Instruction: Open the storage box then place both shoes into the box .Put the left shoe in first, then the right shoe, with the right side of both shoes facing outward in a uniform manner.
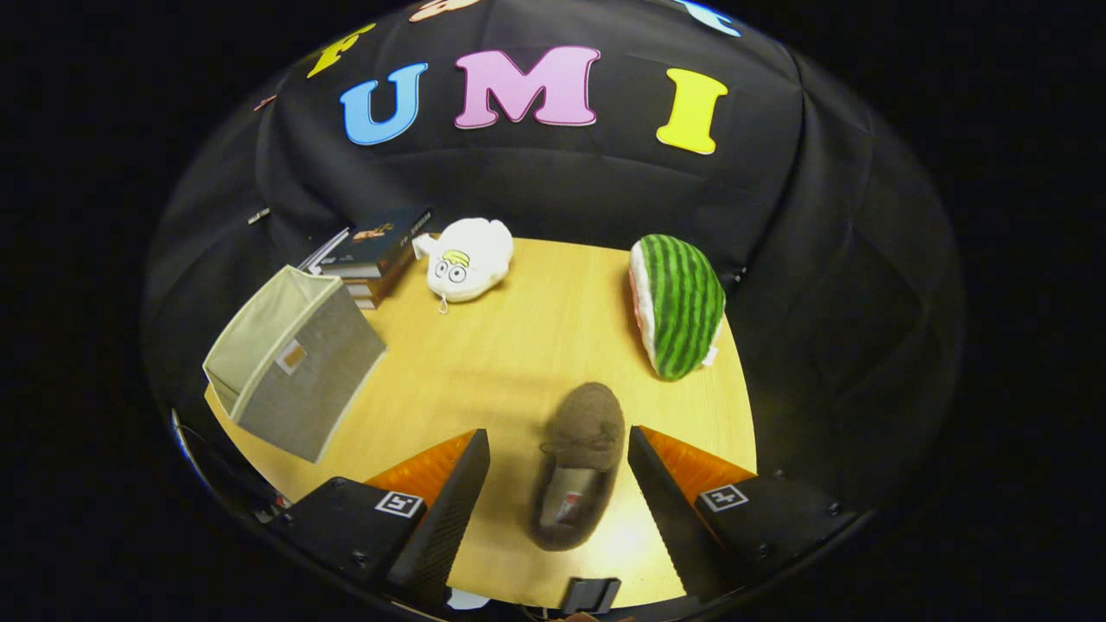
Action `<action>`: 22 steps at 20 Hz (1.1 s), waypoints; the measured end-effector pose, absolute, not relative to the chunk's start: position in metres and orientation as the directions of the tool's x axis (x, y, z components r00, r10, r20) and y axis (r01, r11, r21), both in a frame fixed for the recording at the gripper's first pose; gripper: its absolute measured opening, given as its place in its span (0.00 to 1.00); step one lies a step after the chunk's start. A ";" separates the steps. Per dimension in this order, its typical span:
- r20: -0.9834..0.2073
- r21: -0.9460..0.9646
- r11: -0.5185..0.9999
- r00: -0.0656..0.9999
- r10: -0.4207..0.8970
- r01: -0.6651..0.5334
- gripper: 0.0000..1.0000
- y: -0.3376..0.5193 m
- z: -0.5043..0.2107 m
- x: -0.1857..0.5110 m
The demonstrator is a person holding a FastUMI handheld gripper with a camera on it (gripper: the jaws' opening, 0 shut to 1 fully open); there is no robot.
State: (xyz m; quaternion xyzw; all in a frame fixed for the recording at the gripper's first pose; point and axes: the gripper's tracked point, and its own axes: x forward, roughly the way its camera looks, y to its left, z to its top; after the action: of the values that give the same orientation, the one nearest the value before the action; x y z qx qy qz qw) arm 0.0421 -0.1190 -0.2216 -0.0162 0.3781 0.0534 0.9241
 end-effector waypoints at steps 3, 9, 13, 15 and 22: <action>-0.737 -0.016 0.985 0.668 0.104 -0.171 1.00 -0.142 -0.253 0.037; -0.834 0.082 0.994 0.540 0.111 -0.079 0.99 -0.171 -0.314 0.029; -0.864 0.152 0.988 0.485 0.136 -0.006 1.00 -0.180 -0.336 0.033; -0.867 0.193 0.981 0.474 0.154 0.035 1.00 -0.179 -0.341 0.041; -0.871 0.288 0.954 0.436 0.227 0.079 0.61 -0.153 -0.357 0.053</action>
State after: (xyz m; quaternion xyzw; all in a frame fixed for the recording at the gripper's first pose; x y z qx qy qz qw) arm 0.0526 -0.1533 -0.3574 0.1443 0.5293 0.0443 0.8349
